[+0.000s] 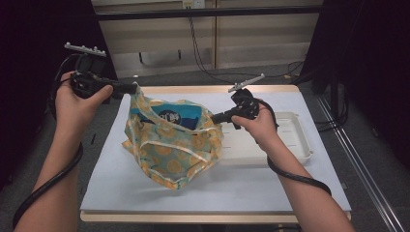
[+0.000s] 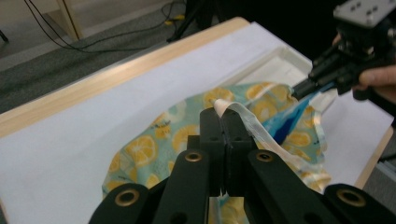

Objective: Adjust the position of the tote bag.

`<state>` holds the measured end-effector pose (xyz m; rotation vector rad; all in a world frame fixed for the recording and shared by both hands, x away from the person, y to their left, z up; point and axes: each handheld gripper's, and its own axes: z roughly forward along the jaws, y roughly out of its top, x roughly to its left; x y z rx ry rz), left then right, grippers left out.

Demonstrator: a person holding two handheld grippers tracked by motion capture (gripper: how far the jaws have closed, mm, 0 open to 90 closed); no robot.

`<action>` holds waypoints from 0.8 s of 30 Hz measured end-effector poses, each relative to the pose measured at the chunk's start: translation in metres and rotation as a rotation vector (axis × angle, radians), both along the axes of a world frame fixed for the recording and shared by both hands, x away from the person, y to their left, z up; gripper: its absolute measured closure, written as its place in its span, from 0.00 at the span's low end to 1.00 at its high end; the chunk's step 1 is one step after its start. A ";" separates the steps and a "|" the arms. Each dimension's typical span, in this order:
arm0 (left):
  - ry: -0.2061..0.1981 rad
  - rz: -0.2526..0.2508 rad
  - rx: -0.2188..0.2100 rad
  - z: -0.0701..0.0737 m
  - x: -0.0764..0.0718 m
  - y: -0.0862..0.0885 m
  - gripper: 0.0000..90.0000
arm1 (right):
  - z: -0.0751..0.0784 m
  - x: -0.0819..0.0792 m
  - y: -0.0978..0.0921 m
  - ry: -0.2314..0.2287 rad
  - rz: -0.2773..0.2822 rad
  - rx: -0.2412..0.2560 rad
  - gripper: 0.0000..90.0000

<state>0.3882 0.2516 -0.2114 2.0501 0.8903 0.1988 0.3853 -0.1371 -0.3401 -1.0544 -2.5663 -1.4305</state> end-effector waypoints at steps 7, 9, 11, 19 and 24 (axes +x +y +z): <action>0.045 0.068 0.015 -0.019 0.013 0.008 0.99 | -0.004 0.000 -0.005 0.017 0.000 -0.008 1.00; 0.050 0.075 0.027 -0.025 0.013 0.006 0.99 | -0.004 0.000 -0.005 0.014 0.002 -0.014 1.00; 0.051 0.074 0.026 -0.026 0.013 0.006 0.99 | -0.002 0.000 -0.007 0.002 0.001 -0.012 0.98; 0.045 0.064 0.034 -0.020 0.009 -0.001 0.99 | 0.013 -0.008 -0.006 -0.035 -0.012 -0.007 0.82; 0.048 0.063 0.046 -0.021 0.009 -0.001 0.99 | 0.022 -0.015 -0.002 -0.067 0.032 0.002 0.75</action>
